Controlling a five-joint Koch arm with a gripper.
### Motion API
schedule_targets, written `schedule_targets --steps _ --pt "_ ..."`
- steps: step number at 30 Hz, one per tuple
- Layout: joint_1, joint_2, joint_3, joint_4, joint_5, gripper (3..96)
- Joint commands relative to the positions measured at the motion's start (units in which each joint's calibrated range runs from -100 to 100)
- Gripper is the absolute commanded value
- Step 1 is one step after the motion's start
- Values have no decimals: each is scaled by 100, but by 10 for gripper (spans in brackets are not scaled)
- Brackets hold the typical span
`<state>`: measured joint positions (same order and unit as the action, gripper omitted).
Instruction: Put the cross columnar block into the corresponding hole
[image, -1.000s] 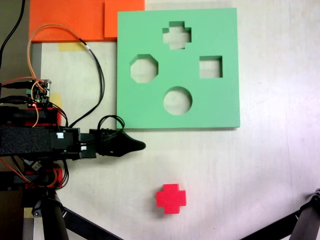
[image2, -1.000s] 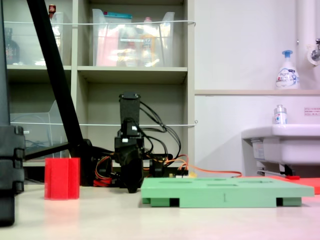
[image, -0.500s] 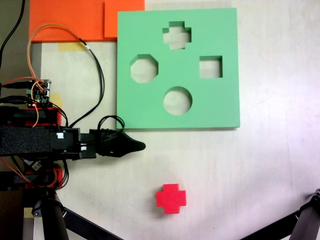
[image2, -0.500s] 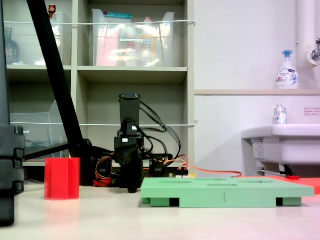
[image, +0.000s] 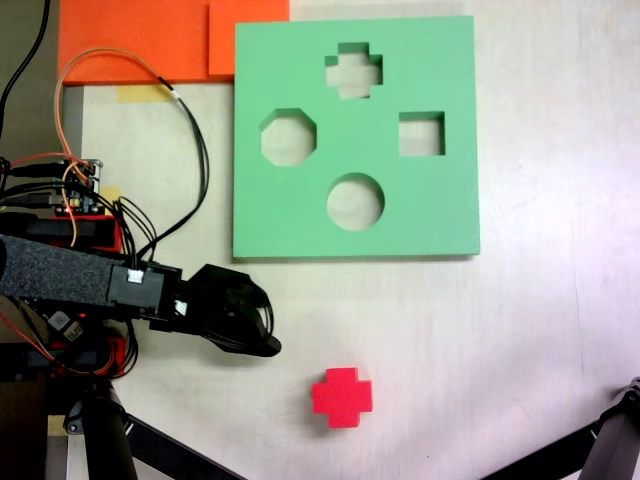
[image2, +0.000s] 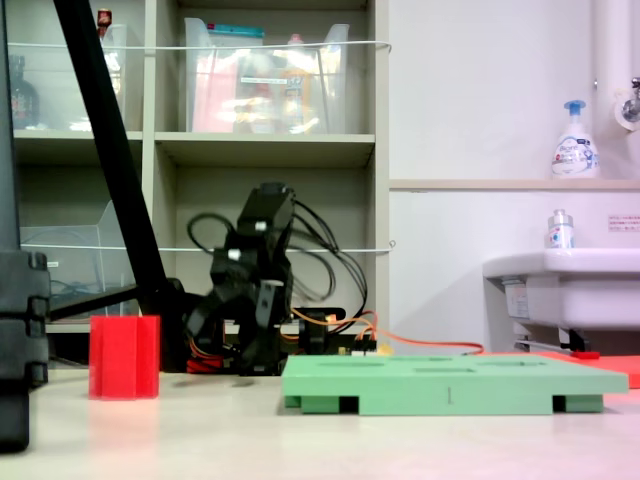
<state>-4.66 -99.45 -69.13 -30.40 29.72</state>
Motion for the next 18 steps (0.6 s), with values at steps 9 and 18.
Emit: schedule_targets --steps 9,18 --pt "15 1873 5358 -5140 645 444" --pt "-435 5462 7990 -6903 625 491"
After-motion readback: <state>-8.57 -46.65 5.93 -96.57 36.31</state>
